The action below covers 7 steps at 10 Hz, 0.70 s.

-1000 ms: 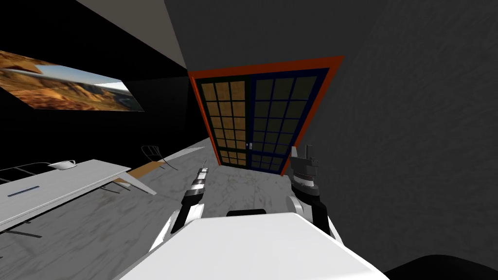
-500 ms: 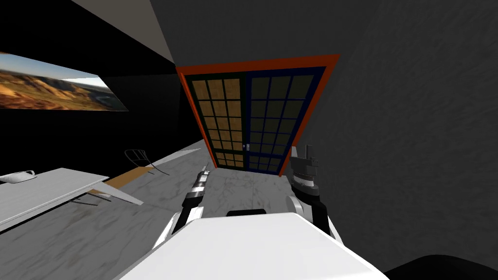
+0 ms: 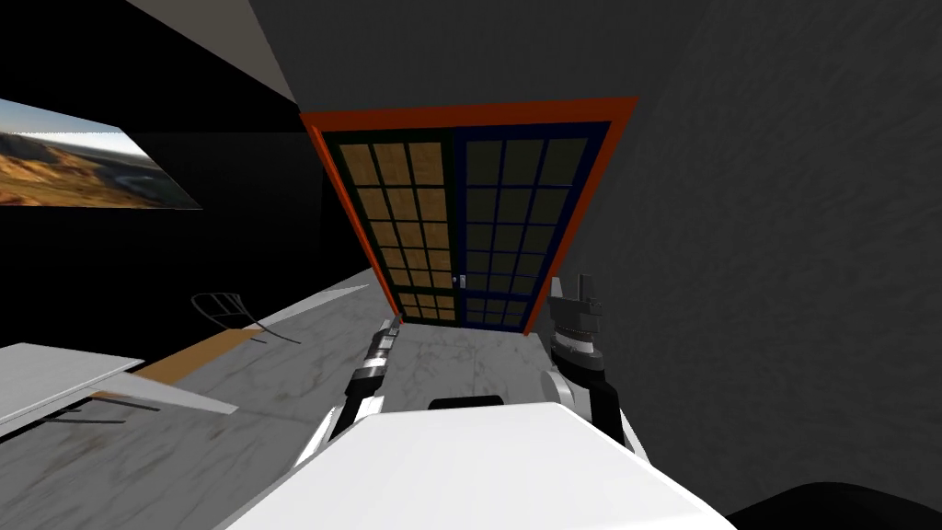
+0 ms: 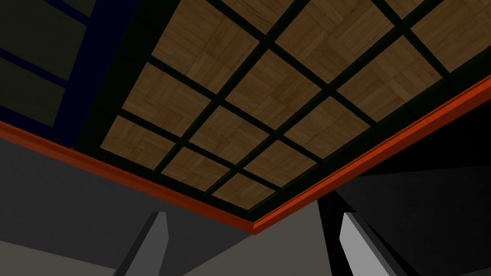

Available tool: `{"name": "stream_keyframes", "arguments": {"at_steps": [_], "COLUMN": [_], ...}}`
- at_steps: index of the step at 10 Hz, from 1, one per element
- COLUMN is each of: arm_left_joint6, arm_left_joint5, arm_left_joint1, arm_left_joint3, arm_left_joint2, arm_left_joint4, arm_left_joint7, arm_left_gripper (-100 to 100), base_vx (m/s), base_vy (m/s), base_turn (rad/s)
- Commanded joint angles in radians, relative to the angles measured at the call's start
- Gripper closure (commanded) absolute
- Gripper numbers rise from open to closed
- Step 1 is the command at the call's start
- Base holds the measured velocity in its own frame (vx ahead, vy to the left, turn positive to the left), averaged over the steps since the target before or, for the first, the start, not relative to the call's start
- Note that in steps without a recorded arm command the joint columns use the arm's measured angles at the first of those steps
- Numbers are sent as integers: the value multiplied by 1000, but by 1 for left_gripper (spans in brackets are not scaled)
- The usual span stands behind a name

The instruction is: Pull the door open

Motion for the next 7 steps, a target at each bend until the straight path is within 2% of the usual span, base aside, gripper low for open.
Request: {"name": "stream_keyframes", "arguments": {"at_steps": [1,7], "arm_left_joint6": [-16,-60], "arm_left_joint5": [-6,-30], "arm_left_joint1": [-14,-44], "arm_left_joint3": [10,36], "arm_left_joint2": [4,8], "arm_left_joint4": [49,192], "arm_left_joint7": [-41,-186], "arm_left_gripper": [-100,-100], "base_vx": [113,115], "base_vy": [-22,-39], "base_turn": [-75,-86]}}
